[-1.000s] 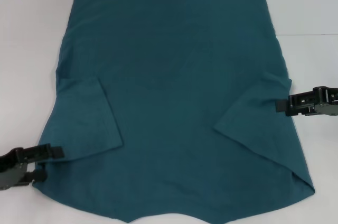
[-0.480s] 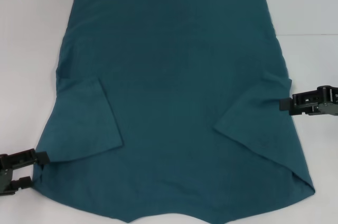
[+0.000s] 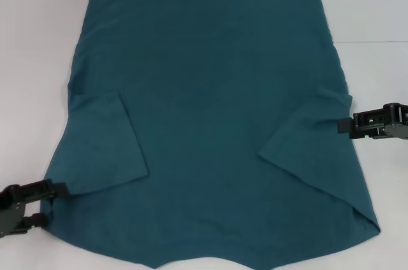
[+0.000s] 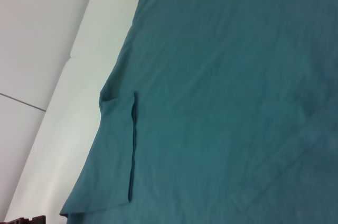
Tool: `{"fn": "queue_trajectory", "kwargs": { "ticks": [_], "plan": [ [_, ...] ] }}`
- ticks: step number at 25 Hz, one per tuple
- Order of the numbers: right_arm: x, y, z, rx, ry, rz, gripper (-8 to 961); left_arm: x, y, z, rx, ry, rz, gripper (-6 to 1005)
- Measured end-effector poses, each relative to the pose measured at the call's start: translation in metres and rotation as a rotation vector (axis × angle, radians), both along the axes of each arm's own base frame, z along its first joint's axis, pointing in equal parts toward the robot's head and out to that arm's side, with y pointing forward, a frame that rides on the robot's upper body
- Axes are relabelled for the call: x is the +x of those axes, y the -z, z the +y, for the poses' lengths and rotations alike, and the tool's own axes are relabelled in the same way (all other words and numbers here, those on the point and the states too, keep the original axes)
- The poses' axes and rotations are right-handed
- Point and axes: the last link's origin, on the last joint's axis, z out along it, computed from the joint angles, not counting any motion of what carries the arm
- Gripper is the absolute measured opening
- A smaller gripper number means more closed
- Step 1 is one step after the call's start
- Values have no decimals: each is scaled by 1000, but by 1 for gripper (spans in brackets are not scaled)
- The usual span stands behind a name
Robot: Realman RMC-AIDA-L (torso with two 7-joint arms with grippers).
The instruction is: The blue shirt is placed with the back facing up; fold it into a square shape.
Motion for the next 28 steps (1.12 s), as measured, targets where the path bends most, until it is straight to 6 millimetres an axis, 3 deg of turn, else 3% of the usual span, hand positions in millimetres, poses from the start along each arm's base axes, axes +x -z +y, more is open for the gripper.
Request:
{"fn": "queue_trajectory", "kwargs": {
  "ticks": [12, 28],
  "plan": [
    [0, 0, 0, 0, -1, 0, 505, 16, 13, 20, -33, 51, -9, 947],
    [1, -2, 0, 3, 0, -3, 505, 1, -8, 3, 14, -16, 23, 943]
  ]
}}
